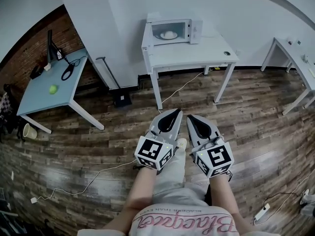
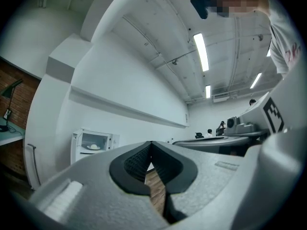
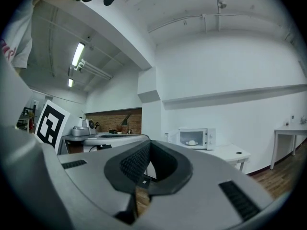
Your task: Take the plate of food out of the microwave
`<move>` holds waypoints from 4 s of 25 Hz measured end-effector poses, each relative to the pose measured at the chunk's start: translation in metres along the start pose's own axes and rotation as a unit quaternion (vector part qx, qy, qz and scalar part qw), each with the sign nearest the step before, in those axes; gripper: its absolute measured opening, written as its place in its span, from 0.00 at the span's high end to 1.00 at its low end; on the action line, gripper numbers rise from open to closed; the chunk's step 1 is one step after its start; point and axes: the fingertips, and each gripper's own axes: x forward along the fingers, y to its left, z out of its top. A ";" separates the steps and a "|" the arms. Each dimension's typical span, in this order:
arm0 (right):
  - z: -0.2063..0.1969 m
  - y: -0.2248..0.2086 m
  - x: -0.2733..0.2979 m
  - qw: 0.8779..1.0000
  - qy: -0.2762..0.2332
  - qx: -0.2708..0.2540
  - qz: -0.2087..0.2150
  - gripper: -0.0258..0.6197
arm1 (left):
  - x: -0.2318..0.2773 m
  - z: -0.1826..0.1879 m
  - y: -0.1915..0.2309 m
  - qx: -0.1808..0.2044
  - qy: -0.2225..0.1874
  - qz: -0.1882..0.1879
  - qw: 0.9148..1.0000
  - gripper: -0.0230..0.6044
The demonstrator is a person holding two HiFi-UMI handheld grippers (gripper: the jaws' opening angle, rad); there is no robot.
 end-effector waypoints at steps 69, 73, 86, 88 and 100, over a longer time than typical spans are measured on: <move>-0.015 -0.240 0.309 0.999 0.016 0.035 -0.003 0.95 | 0.284 -0.047 0.257 -0.016 0.028 0.066 0.997 0.96; -0.019 -0.251 0.322 0.999 0.018 0.045 0.010 0.95 | 0.295 -0.052 0.265 -0.023 0.029 0.073 0.997 0.96; -0.026 -0.300 0.385 0.996 0.014 0.062 0.055 0.95 | 0.352 -0.067 0.311 -0.026 0.035 0.108 0.993 0.96; -0.027 -0.310 0.397 0.996 0.014 0.065 0.059 0.95 | 0.363 -0.070 0.320 -0.033 0.034 0.112 0.993 0.96; -0.037 -0.374 0.471 0.991 0.024 0.100 0.088 0.95 | 0.430 -0.084 0.372 -0.017 0.063 0.153 0.986 0.96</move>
